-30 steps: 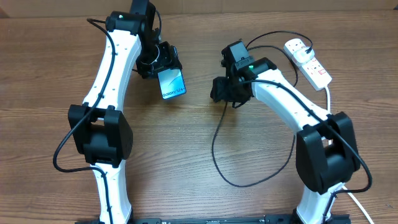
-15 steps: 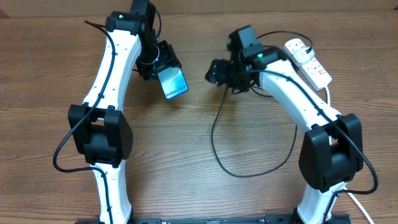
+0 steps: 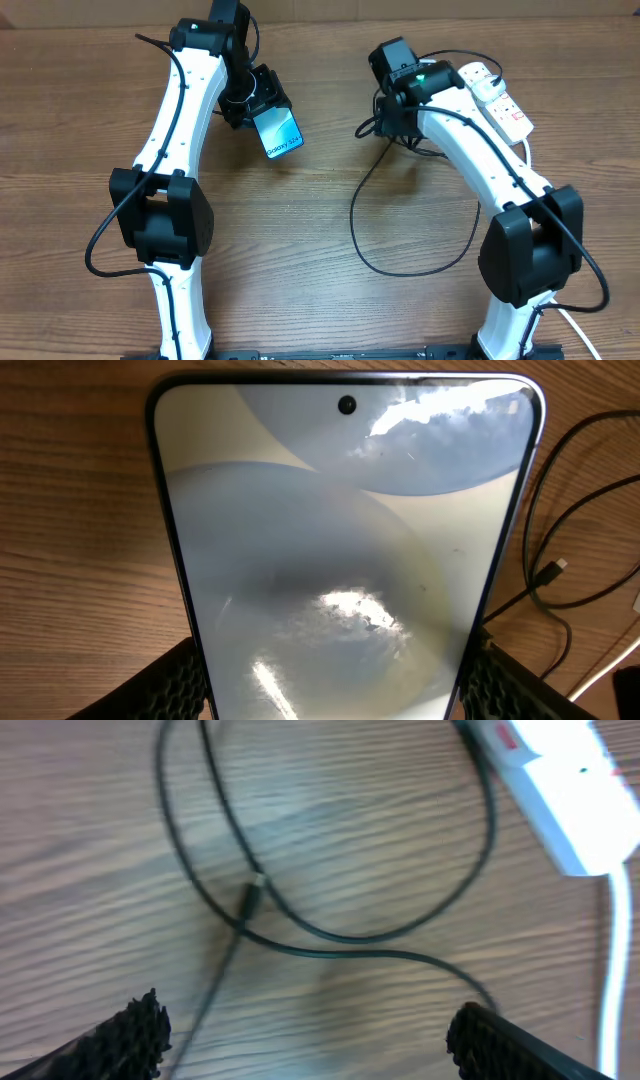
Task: Plug charger to phone and switch on socket
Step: 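Lift the cable tip toward the phone's bottom port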
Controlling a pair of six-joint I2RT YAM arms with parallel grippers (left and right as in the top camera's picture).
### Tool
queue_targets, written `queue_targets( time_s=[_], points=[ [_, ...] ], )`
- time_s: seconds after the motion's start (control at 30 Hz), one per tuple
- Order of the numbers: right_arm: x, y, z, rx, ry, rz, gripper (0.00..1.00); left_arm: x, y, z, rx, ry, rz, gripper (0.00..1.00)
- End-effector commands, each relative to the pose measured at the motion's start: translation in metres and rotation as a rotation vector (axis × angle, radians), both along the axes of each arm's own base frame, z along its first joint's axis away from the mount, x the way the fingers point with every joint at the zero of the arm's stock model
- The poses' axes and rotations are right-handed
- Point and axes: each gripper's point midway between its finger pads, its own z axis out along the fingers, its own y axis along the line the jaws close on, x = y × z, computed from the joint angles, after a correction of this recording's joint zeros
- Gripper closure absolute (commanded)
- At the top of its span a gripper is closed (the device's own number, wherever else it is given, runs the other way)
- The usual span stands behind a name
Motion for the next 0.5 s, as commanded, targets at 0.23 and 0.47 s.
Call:
queue_targets(
  time_s=[0.23, 0.47],
  points=[
    [-0.002, 0.111, 0.004, 0.635, 0.091, 0.139, 0.06, 0.003, 0.003, 0.009, -0.131, 0.09, 0.255, 0.96],
    [0.014, 0.155, 0.035, 0.902, 0.039, 0.165, 0.05, 0.007, 0.024, 0.011, -0.188, 0.176, 0.499, 0.96]
  ],
)
